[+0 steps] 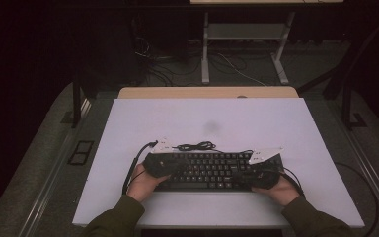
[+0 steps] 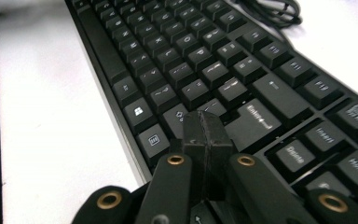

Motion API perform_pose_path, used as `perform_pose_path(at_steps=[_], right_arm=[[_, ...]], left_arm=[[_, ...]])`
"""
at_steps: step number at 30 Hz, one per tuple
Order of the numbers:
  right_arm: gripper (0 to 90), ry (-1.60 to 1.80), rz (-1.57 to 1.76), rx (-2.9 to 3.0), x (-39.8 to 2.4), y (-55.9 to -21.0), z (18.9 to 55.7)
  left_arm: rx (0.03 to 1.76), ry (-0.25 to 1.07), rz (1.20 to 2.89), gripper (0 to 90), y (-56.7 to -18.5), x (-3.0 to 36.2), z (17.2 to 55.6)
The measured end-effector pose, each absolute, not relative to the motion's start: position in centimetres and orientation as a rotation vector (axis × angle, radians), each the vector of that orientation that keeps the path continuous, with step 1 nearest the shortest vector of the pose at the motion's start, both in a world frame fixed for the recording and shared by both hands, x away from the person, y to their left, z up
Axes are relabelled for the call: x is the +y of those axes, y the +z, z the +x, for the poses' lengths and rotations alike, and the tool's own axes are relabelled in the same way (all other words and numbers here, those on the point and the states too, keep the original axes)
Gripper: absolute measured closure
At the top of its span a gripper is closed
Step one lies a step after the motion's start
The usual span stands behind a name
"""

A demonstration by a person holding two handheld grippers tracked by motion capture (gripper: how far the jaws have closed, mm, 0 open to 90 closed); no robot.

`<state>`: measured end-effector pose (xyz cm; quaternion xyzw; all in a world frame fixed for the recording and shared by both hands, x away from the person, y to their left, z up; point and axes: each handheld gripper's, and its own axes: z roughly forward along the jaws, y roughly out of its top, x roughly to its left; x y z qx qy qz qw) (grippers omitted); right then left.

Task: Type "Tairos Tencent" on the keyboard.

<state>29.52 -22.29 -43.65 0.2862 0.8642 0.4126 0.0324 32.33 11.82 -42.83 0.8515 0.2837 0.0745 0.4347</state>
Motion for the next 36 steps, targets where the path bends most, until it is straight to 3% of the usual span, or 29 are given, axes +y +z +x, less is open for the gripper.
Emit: perform_pose_path(at_steps=[9, 20, 28, 36], right_arm=[[86.1, 1.33, 0.895, 2.626, -22.6, -43.3, 29.7], [59.5, 1.374, 0.92, 2.598, -22.4, -43.1, 30.2], [39.9, 1.396, 0.931, 2.557, -22.0, -42.9, 30.7], [32.6, 1.414, 0.927, 2.547, -21.4, -42.7, 31.2]], left_arm=[[0.715, 0.189, 2.098, 72.4, -42.6, 12.1, 32.0], [0.745, 0.196, 2.069, 57.5, -42.6, 12.9, 31.5], [0.77, 0.209, 2.061, 55.2, -42.7, 13.6, 31.2], [0.796, 0.228, 2.053, 58.0, -42.7, 14.3, 30.8]])
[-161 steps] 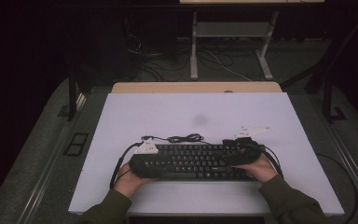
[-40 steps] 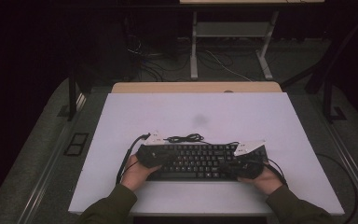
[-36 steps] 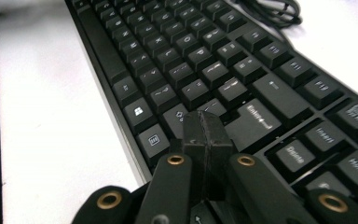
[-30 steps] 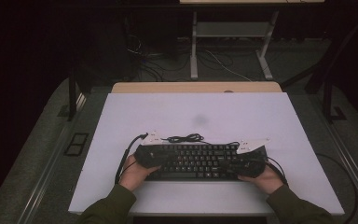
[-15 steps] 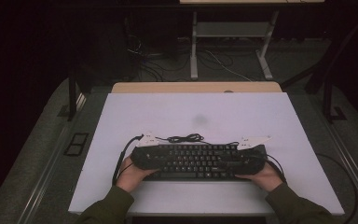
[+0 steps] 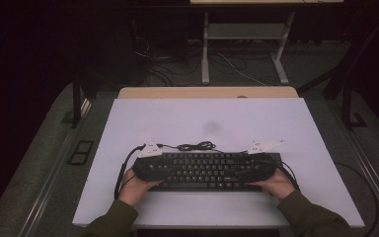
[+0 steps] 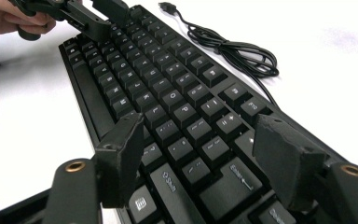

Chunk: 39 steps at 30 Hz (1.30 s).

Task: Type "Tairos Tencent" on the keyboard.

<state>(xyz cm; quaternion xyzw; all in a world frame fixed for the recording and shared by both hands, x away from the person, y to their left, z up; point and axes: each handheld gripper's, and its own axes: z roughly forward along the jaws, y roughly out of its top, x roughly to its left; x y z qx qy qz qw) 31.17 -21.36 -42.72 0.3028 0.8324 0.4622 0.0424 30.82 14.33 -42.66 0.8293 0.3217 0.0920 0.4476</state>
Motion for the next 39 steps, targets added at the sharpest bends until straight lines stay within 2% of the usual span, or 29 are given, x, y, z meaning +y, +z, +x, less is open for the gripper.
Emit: perform_pose_path(at_steps=[18, 39], right_arm=[[30.8, 1.439, 0.884, 2.569, -19.7, -42.6, 32.0], [30.8, 1.428, 0.851, 2.587, -18.9, -42.6, 32.3]], left_arm=[[0.831, 0.263, 2.061, 88.0, -42.9, 15.2, 30.7], [0.838, 0.264, 2.086, 88.6, -43.7, 14.5, 31.3]])
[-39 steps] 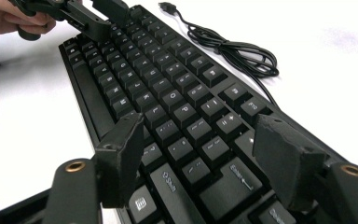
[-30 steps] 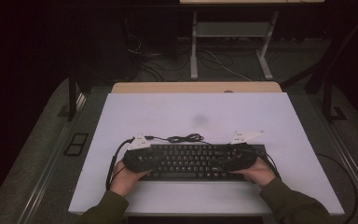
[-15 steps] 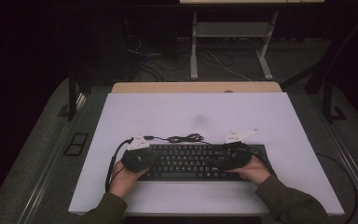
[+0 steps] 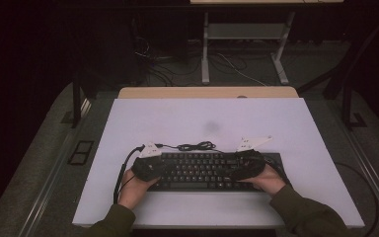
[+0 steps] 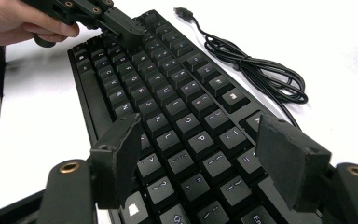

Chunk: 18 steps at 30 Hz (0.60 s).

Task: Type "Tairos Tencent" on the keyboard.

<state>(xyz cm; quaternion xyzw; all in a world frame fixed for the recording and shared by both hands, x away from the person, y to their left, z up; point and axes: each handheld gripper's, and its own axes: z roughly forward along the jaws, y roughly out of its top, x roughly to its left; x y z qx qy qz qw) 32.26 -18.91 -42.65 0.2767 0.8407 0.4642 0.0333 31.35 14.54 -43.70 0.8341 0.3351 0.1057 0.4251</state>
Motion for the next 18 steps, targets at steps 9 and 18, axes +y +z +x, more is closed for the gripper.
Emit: perform_pose_path(at_steps=[9, 18], right_arm=[[30.8, 1.425, 0.853, 2.585, -18.84, -42.65, 32.19], [30.9, 1.431, 0.852, 2.582, -18.79, -42.57, 32.22]], left_arm=[[0.842, 0.258, 2.105, 88.7, -43.95, 14.43, 31.44], [0.84, 0.254, 2.081, 87.8, -43.62, 14.69, 31.28]])
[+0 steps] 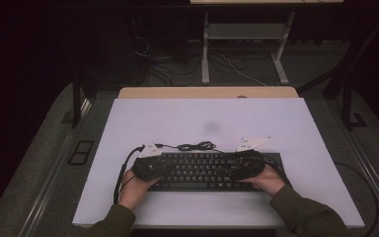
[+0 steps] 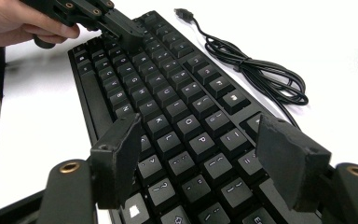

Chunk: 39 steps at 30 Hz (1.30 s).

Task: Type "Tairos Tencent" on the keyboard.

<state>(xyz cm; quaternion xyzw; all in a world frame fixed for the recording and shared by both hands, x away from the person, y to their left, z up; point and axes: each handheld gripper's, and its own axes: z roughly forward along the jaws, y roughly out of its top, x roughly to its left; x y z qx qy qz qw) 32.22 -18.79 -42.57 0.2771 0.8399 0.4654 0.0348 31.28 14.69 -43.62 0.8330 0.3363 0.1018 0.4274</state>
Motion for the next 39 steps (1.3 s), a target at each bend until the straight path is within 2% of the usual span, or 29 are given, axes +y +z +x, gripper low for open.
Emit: perform_pose_path(at_steps=[9, 22, 33, 39], right_arm=[[31.3, 1.433, 0.852, 2.585, -18.6, -42.5, 32.3], [37.1, 1.421, 0.842, 2.609, -17.7, -42.4, 32.7], [46.3, 1.414, 0.809, 2.636, -16.3, -42.3, 33.1], [56.4, 1.424, 0.782, 2.645, -15.6, -42.3, 33.3]], left_arm=[[0.844, 0.236, 2.064, 79.6, -43.4, 14.9, 31.0], [0.853, 0.224, 2.058, 59.2, -43.3, 15.0, 30.5], [0.865, 0.234, 2.058, 42.4, -43.4, 15.3, 30.2], [0.877, 0.257, 2.056, 34.1, -43.3, 15.7, 30.0]])
